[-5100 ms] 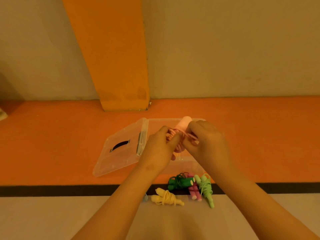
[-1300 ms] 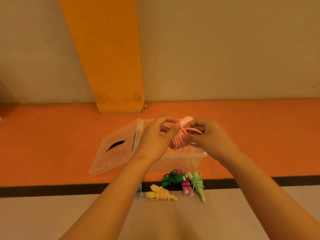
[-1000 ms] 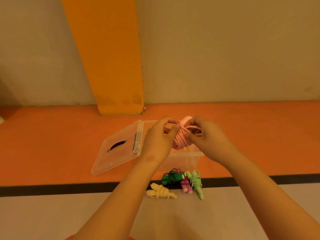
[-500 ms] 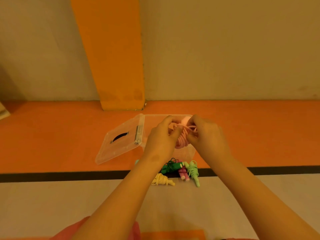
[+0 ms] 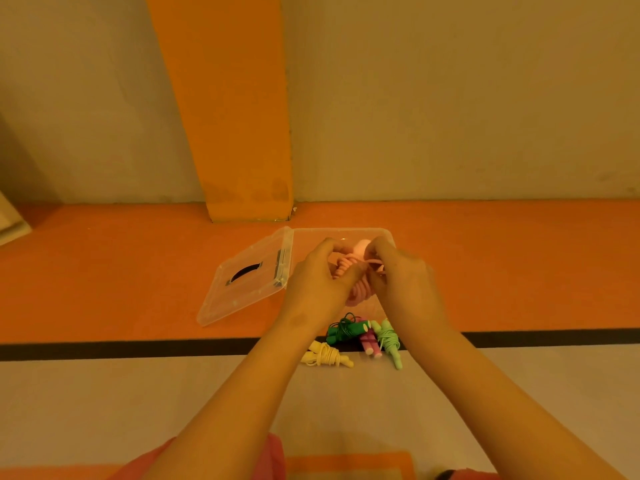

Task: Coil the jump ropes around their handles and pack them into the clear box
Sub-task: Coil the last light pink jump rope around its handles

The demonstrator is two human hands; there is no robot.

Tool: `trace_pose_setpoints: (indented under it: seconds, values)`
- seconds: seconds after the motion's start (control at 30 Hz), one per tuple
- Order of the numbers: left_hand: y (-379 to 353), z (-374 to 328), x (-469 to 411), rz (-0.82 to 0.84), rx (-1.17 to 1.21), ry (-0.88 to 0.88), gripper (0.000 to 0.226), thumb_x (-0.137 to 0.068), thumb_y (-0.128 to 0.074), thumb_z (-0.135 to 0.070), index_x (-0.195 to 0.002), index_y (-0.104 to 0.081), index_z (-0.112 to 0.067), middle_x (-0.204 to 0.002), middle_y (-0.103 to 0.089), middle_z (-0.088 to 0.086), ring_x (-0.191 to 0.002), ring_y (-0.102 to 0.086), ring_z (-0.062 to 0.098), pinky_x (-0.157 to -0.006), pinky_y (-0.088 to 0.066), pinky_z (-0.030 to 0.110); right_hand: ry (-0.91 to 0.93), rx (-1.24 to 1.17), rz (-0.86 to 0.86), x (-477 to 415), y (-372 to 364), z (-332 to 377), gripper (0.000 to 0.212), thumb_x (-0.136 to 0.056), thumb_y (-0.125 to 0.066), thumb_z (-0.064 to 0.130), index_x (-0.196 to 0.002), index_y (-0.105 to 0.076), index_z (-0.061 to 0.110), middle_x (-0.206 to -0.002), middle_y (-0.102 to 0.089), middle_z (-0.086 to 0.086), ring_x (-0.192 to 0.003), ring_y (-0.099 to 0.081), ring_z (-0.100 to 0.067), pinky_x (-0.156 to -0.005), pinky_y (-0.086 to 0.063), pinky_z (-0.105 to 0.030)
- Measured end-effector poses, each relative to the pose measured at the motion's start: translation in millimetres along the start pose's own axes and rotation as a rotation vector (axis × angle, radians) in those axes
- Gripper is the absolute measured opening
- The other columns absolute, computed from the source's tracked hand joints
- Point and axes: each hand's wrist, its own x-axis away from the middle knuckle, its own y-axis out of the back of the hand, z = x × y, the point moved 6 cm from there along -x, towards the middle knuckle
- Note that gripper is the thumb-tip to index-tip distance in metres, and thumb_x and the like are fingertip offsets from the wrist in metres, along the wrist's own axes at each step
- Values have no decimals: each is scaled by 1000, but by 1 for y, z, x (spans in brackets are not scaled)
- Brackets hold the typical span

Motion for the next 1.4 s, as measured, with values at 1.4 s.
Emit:
trace_pose_setpoints:
  seconds: [1.4]
  values:
    - [1,-11,-11,44,39,-65,18,-90,-63,-20,-97,-51,-32,-91,-66,-3,-64,-70,17,-71,-58,44,214,71,-216,1,19,13,19,-71,-70,5,-76,-52,11,-53,-53,0,-44,-31,-15,-41,-11,-16]
